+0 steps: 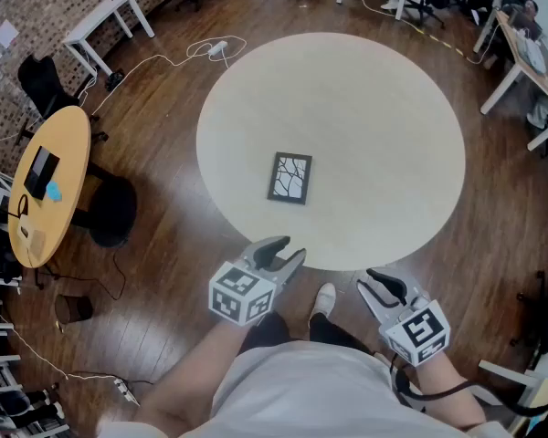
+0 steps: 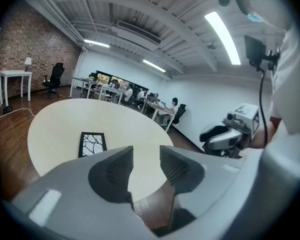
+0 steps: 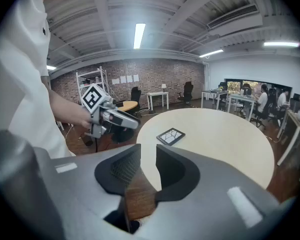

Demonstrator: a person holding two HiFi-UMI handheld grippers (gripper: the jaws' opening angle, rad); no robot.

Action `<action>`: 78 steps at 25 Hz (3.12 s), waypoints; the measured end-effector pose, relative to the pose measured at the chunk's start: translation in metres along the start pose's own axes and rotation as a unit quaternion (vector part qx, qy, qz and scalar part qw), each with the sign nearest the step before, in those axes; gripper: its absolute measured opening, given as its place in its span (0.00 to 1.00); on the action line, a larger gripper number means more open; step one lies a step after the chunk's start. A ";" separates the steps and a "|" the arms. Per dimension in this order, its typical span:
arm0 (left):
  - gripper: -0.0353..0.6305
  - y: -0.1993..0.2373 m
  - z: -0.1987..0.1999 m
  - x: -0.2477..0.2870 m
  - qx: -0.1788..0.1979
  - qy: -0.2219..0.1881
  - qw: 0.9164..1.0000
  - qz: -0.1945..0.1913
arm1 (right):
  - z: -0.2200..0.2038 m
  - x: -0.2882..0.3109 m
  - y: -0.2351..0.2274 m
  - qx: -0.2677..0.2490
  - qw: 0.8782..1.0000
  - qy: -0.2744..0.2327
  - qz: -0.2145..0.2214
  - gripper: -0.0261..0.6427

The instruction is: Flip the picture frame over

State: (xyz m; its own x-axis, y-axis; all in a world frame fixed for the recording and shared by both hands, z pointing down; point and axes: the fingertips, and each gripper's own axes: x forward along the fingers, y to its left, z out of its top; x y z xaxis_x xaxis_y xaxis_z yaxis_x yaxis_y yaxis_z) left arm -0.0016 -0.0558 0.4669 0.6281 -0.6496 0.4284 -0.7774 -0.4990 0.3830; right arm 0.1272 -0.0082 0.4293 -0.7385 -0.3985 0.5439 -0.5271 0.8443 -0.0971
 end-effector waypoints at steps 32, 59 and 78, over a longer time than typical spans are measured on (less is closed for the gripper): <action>0.17 0.141 -0.044 0.168 0.033 0.153 0.952 0.262 | -0.011 -0.008 -0.079 0.112 0.989 0.063 -0.075 0.17; 0.15 0.069 0.029 0.160 -0.290 -0.005 0.945 -0.150 | 0.020 0.023 -0.091 0.082 0.992 0.055 -0.084 0.17; 0.16 0.135 0.028 0.123 -0.479 -0.042 0.806 -0.346 | 0.043 0.074 -0.050 0.099 0.984 0.099 -0.114 0.17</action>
State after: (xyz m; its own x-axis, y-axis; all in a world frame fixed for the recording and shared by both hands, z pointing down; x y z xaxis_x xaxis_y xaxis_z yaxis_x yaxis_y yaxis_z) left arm -0.0302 -0.2189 0.5481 0.8639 -0.4624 -0.1996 0.1662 -0.1124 0.9797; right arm 0.0809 -0.0957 0.4383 -0.5052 -0.4761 0.7198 -0.7556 0.6470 -0.1023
